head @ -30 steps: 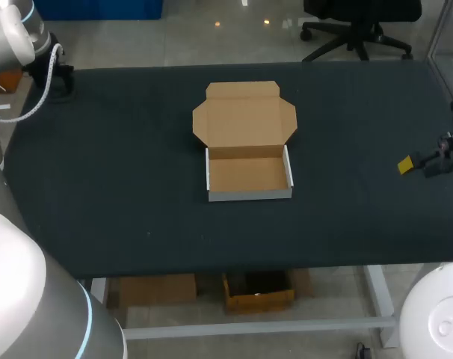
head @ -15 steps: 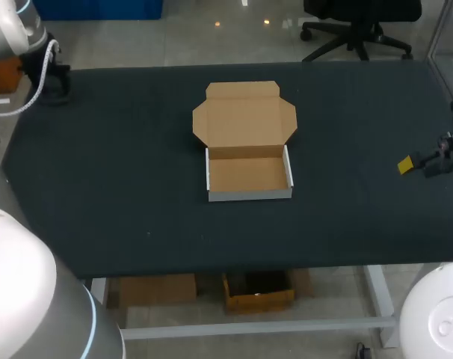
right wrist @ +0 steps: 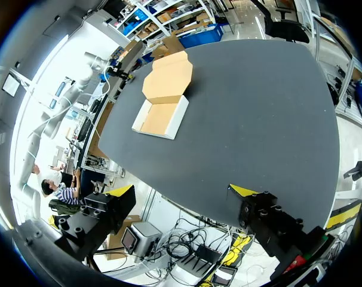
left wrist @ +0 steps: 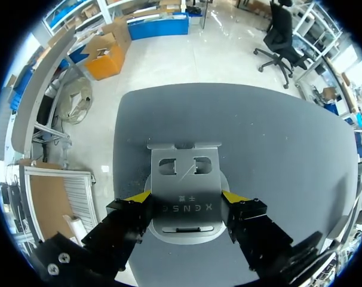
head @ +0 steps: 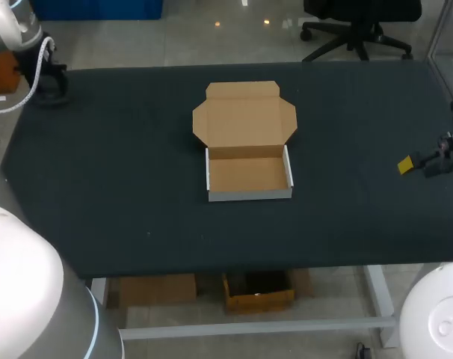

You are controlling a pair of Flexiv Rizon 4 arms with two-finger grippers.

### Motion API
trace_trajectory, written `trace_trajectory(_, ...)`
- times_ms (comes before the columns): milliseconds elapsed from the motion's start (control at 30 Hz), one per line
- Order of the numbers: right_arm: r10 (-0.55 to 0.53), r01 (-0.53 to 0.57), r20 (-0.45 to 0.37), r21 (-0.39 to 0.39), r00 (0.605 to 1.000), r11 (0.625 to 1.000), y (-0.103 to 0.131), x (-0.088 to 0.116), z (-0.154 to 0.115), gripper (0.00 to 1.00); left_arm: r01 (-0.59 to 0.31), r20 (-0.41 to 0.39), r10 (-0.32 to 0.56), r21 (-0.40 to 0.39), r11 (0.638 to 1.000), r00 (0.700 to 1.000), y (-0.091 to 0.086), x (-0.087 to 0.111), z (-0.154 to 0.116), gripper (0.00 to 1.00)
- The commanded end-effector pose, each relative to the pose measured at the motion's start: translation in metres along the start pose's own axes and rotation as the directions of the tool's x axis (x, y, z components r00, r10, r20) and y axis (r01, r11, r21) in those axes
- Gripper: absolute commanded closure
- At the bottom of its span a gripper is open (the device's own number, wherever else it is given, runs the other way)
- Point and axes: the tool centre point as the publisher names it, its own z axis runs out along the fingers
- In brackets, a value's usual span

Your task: Assemble the packaging by folding the flat box into shape, placing the metal phone stand inside, and closing the box properly

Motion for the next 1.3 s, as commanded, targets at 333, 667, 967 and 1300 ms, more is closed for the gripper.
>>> trace_trajectory(333, 0.000, 0.000, -0.002, 0.002, 1.000, 1.000, 0.000, 0.001, -0.002, 0.00, -0.030, -0.006, 0.031, 0.100, 0.995, 1.000, 0.033, 0.009, -0.019, 1.00)
trace_trajectory(667, 0.000, 0.000, -0.002, 0.002, 1.000, 1.000, 0.000, 0.001, -0.002, 0.00, -0.075, -0.003, 0.077, 0.161, 0.984, 0.997, 0.059, 0.022, -0.038, 1.00)
trace_trajectory(967, 0.000, 0.000, -0.002, 0.002, 1.000, 1.000, 0.000, 0.001, -0.002, 0.00, -0.088, -0.008, 0.093, 0.223, 0.971, 0.996, 0.078, 0.032, -0.047, 1.00)
trace_trajectory(1300, -0.046, 0.046, -0.011, -0.013, 0.999, 0.999, 0.001, -0.001, -0.004, 0.00, -0.111, -0.019, 0.118, 0.234, 0.966, 0.993, 0.098, 0.049, -0.064, 1.00)
